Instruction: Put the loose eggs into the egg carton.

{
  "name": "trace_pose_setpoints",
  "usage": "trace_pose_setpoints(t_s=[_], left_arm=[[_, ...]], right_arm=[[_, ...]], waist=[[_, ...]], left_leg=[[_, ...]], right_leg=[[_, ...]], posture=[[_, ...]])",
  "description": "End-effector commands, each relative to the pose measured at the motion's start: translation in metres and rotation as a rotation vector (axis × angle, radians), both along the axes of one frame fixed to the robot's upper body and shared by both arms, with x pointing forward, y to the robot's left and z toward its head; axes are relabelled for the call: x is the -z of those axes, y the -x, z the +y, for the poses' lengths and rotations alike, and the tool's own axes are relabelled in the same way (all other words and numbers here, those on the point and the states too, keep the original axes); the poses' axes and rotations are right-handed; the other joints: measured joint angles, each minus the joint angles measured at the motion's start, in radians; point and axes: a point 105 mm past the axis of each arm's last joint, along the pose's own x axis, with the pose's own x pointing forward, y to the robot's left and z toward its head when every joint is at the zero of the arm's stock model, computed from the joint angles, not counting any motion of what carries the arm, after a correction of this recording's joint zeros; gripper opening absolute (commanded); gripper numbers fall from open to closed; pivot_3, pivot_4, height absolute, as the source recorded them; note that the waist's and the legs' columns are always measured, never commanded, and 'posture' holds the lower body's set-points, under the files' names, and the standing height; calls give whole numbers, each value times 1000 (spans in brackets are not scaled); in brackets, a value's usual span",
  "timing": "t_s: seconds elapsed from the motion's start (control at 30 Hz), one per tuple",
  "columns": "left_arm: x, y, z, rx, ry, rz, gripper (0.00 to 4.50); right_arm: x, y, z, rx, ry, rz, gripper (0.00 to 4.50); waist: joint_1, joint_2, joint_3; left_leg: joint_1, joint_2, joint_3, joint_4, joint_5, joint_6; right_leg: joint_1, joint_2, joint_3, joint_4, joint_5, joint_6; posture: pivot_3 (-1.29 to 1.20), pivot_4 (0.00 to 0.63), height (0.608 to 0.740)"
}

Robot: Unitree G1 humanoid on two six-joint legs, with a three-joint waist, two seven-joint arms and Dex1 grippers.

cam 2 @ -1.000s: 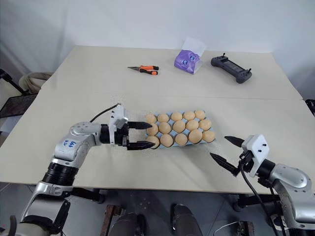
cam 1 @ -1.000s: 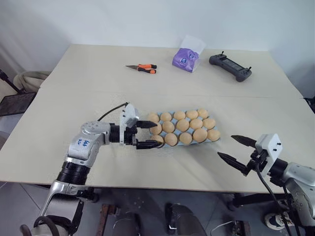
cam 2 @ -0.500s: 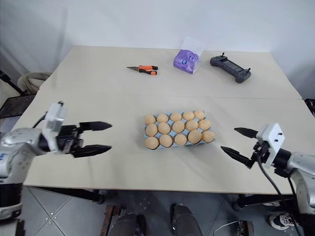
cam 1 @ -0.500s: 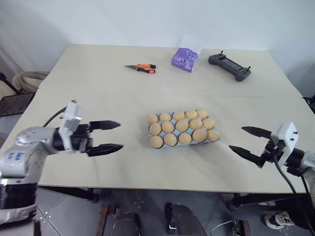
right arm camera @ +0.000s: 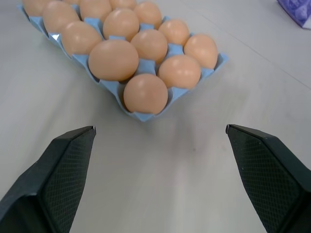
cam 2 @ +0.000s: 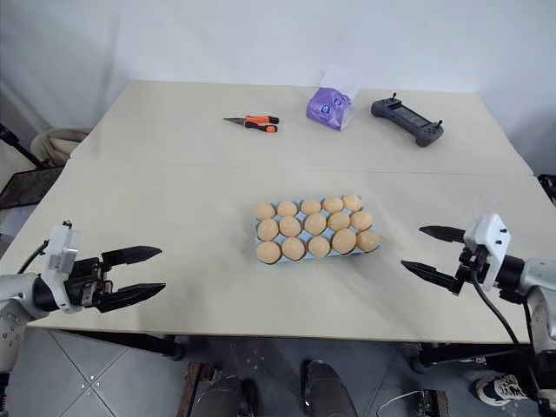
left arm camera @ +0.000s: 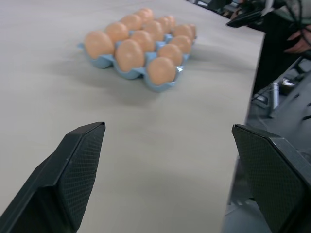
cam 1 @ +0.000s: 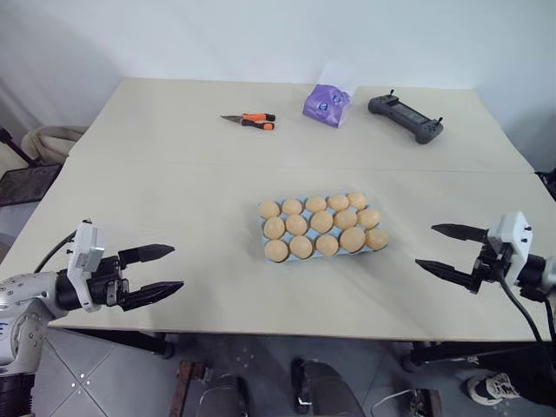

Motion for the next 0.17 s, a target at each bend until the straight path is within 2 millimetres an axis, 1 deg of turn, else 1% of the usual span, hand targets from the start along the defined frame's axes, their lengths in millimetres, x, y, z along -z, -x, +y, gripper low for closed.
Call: trace_pose_setpoints(t_s=[0.03, 0.17], left_arm=[[-3, -12, 0, -25, 11, -88, 4448], [-1, -20, -1, -14, 2, -117, 4448]], right_arm=[[0, -3, 4, -9, -23, -6, 4500], [4, -4, 6, -5, -32, 4, 4500]], waist=[[1, 0, 0], [2, 0, 0]], left_leg=[[0, 0, 0, 0, 0, 0], [-1, 0, 0, 0, 0, 1]], right_leg=[[0, 0, 0, 0, 0, 0], [0, 0, 0, 0, 2, 3]], posture=[[0, 150, 740], [0, 150, 740]])
